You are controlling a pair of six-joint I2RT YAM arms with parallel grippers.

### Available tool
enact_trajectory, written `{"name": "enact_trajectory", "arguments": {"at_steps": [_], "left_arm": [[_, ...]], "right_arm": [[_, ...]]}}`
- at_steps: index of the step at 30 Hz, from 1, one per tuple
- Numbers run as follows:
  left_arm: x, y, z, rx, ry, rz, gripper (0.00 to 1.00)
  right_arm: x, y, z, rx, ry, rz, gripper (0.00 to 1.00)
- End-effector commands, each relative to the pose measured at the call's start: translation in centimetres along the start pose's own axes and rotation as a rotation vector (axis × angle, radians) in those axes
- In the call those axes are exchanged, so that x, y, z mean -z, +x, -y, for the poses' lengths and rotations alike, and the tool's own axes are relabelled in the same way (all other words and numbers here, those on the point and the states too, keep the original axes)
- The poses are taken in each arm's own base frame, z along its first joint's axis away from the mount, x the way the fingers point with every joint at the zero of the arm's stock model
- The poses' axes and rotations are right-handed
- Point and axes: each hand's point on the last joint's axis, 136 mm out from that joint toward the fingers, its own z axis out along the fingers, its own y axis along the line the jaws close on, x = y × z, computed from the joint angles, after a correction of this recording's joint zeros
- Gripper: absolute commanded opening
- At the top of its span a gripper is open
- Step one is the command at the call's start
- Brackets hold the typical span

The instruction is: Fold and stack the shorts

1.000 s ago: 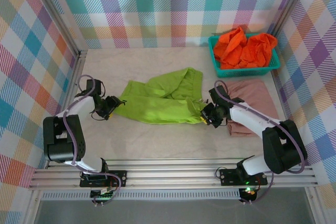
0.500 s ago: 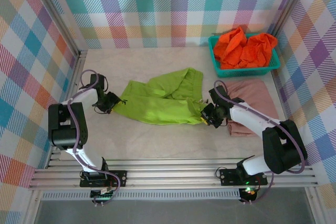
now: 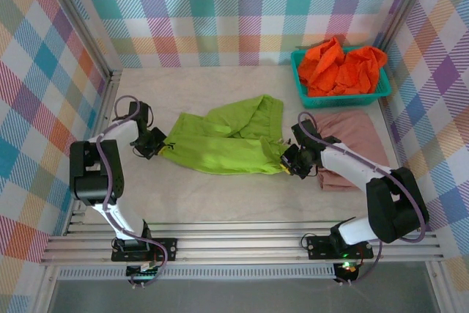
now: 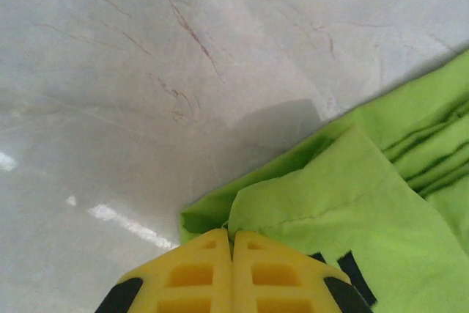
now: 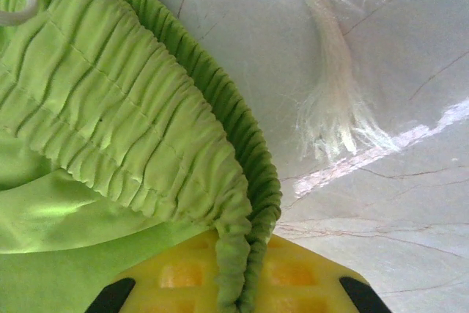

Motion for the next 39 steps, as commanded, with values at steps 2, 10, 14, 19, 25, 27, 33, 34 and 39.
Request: {"name": "enact_trajectory", "arguments": {"at_steps": [2,10,14,19,25,27,33,34,39], "left_arm": [[7.2,-2.2,1.8,-0.041,0.026,0.157,0.00],[23.2,-6.8,6.2,-0.064,0.198,0.458,0.00],[31.2,-8.6,8.2,-0.063,0.309,0.595,0.00],[39.8,-9.2,10.2,-0.100,0.431,0.750,0.00],[47.6,-7.4,10.6,-0.132,0.558,0.903,0.00],[48.1,-6.5,10.3,-0.150,0.573,0.905,0.00],[42.9,-5.6,8.0,-0.179,0.471,0.841,0.00],[41.0,-5.8,7.6,-0.170,0.441,0.808,0.00],[30.4,-6.5,7.0,-0.140,0.355,0.587,0.00]], "right_arm": [[3.2,-1.3,-2.5,0.098,-0.049,0.078,0.00],[12.5,-4.0,-12.4,0.374,-0.258,0.271,0.00],[18.0,-5.0,-17.5,0.500,-0.361,0.386,0.00],[26.8,-4.7,-23.3,0.638,-0.576,0.546,0.00],[33.9,-3.1,-25.4,0.727,-0.741,0.655,0.00],[33.6,-2.8,-24.8,0.744,-0.718,0.643,0.00],[26.6,-3.0,-22.2,0.750,-0.564,0.496,0.00],[25.3,-3.0,-22.1,0.748,-0.543,0.466,0.00],[18.2,-4.1,-23.0,0.738,-0.457,0.326,0.00]]}}
